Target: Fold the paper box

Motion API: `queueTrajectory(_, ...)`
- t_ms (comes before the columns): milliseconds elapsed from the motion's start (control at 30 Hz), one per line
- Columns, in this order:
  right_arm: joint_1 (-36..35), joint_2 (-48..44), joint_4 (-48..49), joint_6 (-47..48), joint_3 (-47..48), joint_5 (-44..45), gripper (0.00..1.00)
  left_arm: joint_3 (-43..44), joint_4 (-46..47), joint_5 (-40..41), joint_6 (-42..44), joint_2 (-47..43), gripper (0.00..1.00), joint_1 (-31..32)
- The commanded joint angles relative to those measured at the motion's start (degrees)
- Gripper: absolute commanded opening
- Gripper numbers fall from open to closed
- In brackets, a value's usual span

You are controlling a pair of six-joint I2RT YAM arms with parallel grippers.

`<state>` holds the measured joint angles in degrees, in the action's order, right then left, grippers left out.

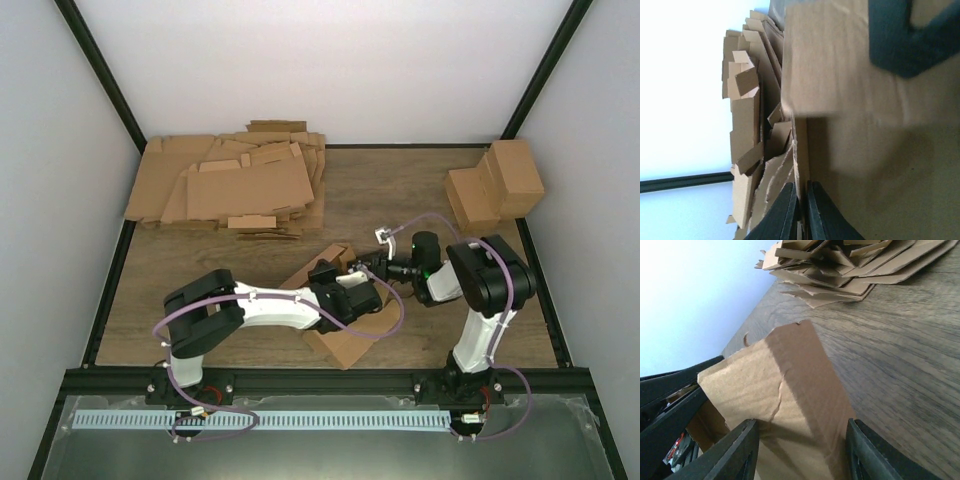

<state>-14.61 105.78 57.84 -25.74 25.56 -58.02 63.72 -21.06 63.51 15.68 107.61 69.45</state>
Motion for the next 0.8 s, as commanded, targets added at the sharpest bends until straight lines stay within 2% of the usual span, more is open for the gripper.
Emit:
queueTrajectory(0,-2.8,-3.8,0.2,4.7,-1.9,3.8,0.50,2.7,2.0,3.3,3.4,2.3,0.06,1.4)
queueTrajectory(267,-3.2,-5.3,3.7,3.4,-6.4,10.0,0.47,1.1,6.2,3.9,8.9,1.1,0.06,3.2)
queueTrajectory(533,-3.4,-13.2,1.7,4.8,-11.1,17.8,0.55,-1.2,9.9,6.1,12.2,1.0,0.04,4.5)
queueTrajectory(633,-3.5,-14.5,1.2,5.4,-11.2,17.9,0.57,-2.3,12.1,6.7,14.1,0.3,0.04,4.9)
queueTrajectory(767,-3.5,-14.5,0.2,6.3,-10.1,16.7,0.55,-3.9,15.9,7.5,17.7,-0.6,0.04,4.9)
